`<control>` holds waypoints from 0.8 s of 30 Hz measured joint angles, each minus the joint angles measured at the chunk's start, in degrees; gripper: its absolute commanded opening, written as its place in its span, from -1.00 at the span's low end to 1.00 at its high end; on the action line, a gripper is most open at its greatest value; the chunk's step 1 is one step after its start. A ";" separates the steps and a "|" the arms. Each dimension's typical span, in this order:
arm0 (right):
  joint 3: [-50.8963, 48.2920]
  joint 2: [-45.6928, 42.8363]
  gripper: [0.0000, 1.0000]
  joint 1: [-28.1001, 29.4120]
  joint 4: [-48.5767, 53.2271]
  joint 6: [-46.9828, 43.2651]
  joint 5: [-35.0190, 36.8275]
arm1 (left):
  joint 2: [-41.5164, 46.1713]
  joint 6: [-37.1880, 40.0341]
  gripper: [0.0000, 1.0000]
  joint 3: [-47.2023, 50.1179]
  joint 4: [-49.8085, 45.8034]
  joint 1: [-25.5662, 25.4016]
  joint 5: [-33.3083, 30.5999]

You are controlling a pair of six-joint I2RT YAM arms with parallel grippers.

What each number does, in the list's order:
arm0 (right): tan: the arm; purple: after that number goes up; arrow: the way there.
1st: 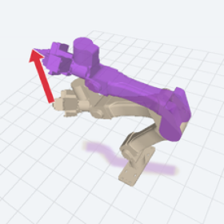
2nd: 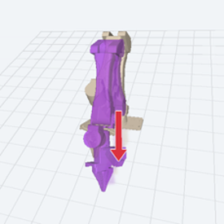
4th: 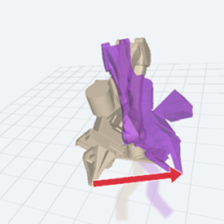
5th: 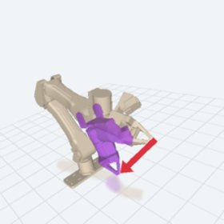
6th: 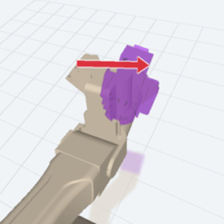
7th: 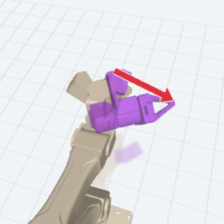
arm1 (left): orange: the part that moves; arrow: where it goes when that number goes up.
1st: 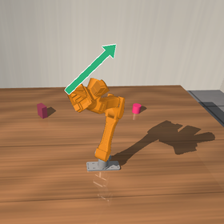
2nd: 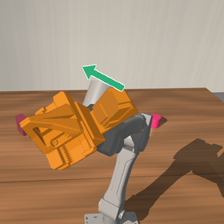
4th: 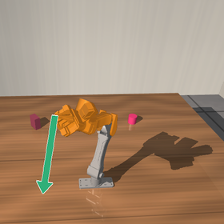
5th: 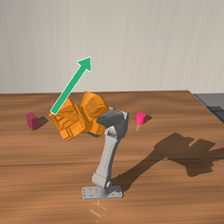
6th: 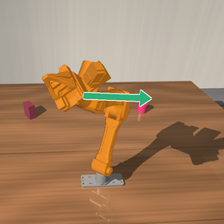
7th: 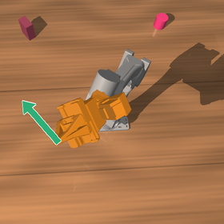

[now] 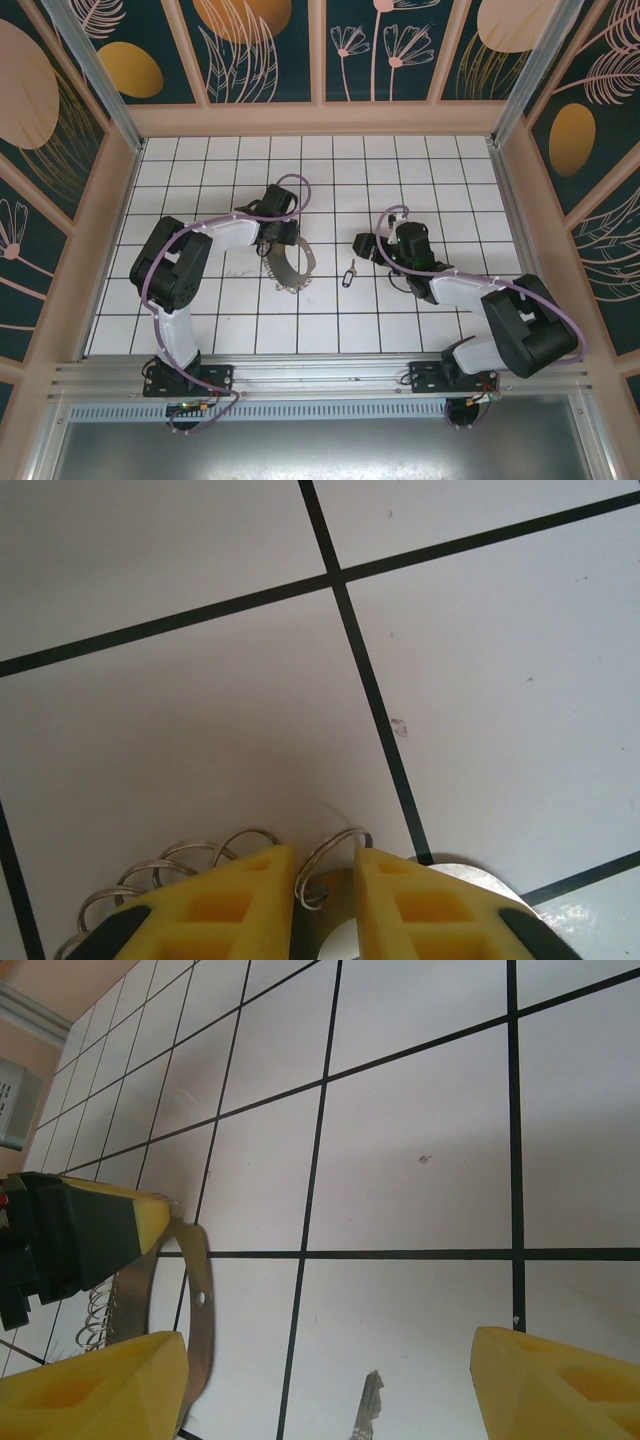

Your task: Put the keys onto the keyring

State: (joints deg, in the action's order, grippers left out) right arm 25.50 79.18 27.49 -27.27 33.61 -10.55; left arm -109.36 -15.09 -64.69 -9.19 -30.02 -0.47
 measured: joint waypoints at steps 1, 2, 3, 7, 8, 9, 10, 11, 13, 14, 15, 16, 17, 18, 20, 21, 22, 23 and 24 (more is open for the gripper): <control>0.09 0.20 0.50 0.00 0.02 0.00 0.00 | 0.00 0.00 -0.54 0.17 0.04 0.00 -0.02; 0.17 0.44 0.50 0.00 0.02 0.00 0.00 | 0.02 -0.02 -0.54 0.33 0.22 0.00 -0.02; 0.26 0.59 0.50 0.00 0.02 0.00 0.00 | 0.02 -0.04 -0.54 0.44 0.37 0.00 -0.02; 0.31 0.79 0.50 0.00 0.00 0.00 0.00 | 0.02 -0.20 -0.56 0.70 0.87 -0.17 -0.04; 0.33 0.79 0.50 0.00 0.00 0.00 0.00 | 0.02 -0.20 -0.58 0.74 0.94 -0.22 -0.07; 0.37 0.79 0.50 0.00 0.00 0.00 0.00 | 0.02 -0.20 -0.59 0.74 1.01 -0.24 -0.07; 0.39 0.79 0.50 0.00 0.00 0.00 0.00 | 0.02 -0.22 -0.62 0.74 1.05 -0.26 -0.07; 0.39 0.79 0.50 0.00 0.00 0.00 0.00 | 0.02 -0.24 -0.64 0.76 1.07 -0.28 -0.07; 0.39 0.79 0.49 0.00 0.02 -0.02 0.00 | 0.02 -0.42 -0.79 0.76 1.07 -0.33 -0.09; 0.42 0.79 0.49 0.00 0.00 -0.02 0.00 | 0.02 -0.39 -0.90 0.76 1.09 -0.33 -0.11; 0.50 0.79 0.49 0.00 0.04 -0.02 0.00 | 0.02 -0.55 -1.00 0.76 1.16 -0.33 -0.11; 0.63 0.83 0.49 0.00 0.07 -0.04 0.00 | 0.07 -0.28 -1.00 0.74 1.33 -0.33 -0.11; 0.83 0.83 0.49 0.00 0.07 -0.04 0.00 | 0.07 -0.42 -1.00 0.74 1.49 -0.33 -0.13; 1.05 0.85 0.49 0.00 0.04 -0.04 -0.02 | 0.09 -0.42 -1.00 0.74 1.49 -0.33 -0.17; 1.68 0.85 0.50 0.00 0.04 -0.04 -0.04 | 0.24 -0.37 -1.00 0.74 1.46 -0.33 -0.31; 2.05 0.85 0.51 0.00 0.07 -0.04 -0.04 | 0.37 -0.37 -1.00 0.72 1.44 -0.33 -0.42; 2.56 0.87 0.51 0.00 0.11 -0.07 -0.04 | 0.59 -0.37 -1.00 0.72 1.42 -0.33 -0.74; 3.28 0.90 0.52 0.00 0.31 -0.11 -0.04 | 0.83 -0.42 -1.00 0.59 1.18 -0.33 -1.20; 4.02 0.94 0.53 0.00 0.37 -0.20 -0.07 | 1.07 -0.44 -1.00 0.28 0.76 -0.33 -1.66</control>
State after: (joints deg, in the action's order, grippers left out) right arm 29.52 80.12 27.49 -26.89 33.41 -10.61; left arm -108.29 -15.53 -64.40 -8.43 -30.35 -2.13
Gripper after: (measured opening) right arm 0.757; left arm 0.059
